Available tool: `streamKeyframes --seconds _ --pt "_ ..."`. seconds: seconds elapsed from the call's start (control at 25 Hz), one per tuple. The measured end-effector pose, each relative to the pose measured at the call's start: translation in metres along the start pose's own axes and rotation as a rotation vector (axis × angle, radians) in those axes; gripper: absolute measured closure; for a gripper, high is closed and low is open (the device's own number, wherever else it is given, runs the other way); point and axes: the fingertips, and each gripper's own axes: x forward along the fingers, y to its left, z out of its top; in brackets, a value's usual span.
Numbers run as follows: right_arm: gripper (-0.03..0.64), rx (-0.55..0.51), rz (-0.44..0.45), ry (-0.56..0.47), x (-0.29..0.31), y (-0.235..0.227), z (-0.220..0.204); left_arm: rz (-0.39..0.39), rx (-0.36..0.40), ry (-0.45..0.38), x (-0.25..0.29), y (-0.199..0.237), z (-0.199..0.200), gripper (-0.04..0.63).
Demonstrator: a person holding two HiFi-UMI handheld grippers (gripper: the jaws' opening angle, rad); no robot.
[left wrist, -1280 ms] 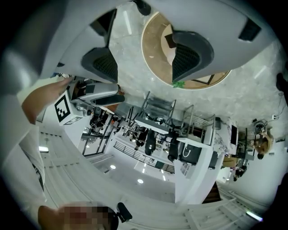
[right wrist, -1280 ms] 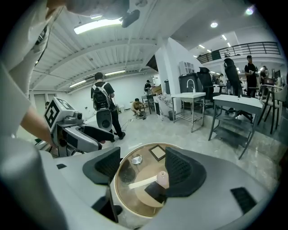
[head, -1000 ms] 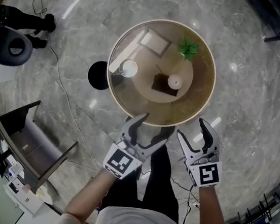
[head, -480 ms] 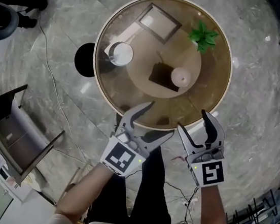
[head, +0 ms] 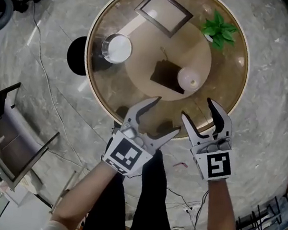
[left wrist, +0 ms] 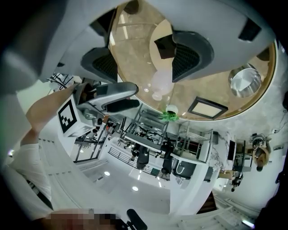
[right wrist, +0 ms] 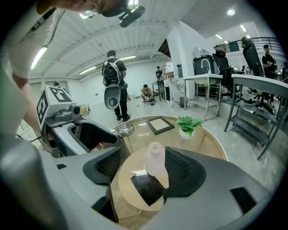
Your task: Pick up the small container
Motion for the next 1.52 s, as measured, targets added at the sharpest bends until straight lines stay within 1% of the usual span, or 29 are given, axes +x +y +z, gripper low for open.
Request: streamKeyframes --seconds 0.12,0.24,0.44,0.6,0.68,0.76,0.84,1.0,1.08,1.16,1.28,1.36,1.52 --pt "0.296 -0.011 -0.019 0.005 0.017 -0.014 -0.007 -0.013 -0.023 0.024 0.011 0.006 -0.019 0.213" --pt "0.296 -0.037 -0.01 0.004 0.032 -0.023 -0.009 -0.02 -0.025 0.04 0.017 0.007 -0.03 0.209" --pt "0.296 -0.071 0.009 0.026 0.05 -0.029 -0.015 -0.023 -0.021 0.033 0.029 0.01 -0.031 0.206" --pt "0.304 -0.093 0.021 0.021 0.061 -0.03 -0.02 -0.02 -0.026 0.015 0.039 0.019 -0.027 0.204" --pt "0.319 -0.093 0.023 0.029 0.067 -0.03 -0.022 -0.02 -0.03 0.018 0.043 0.023 -0.029 0.203" --pt "0.349 -0.093 0.019 0.039 0.071 -0.031 -0.024 -0.023 -0.035 0.024 0.043 0.026 -0.031 0.201" --pt "0.358 -0.101 0.016 0.035 0.075 -0.031 -0.024 -0.023 -0.047 0.026 0.041 0.028 -0.034 0.202" --pt "0.376 -0.128 0.006 -0.025 0.076 -0.03 -0.017 -0.015 -0.068 0.034 0.034 0.032 -0.041 0.202" --pt "0.406 -0.112 -0.002 -0.047 0.074 -0.029 -0.014 -0.018 -0.074 0.043 0.031 0.03 -0.045 0.204" --pt "0.44 -0.103 -0.003 -0.054 0.073 -0.029 -0.012 -0.028 -0.071 0.05 0.027 0.027 -0.047 0.206" --pt "0.461 -0.143 -0.005 -0.045 0.073 -0.028 -0.011 -0.052 -0.076 0.051 0.022 0.02 -0.047 0.201" --pt "0.464 -0.145 -0.012 -0.034 0.073 -0.027 -0.011 -0.074 -0.103 0.05 0.02 0.017 -0.049 0.196" --pt "0.466 -0.115 -0.011 -0.019 0.072 -0.026 -0.011 -0.136 -0.178 0.066 0.019 0.013 -0.057 0.202"
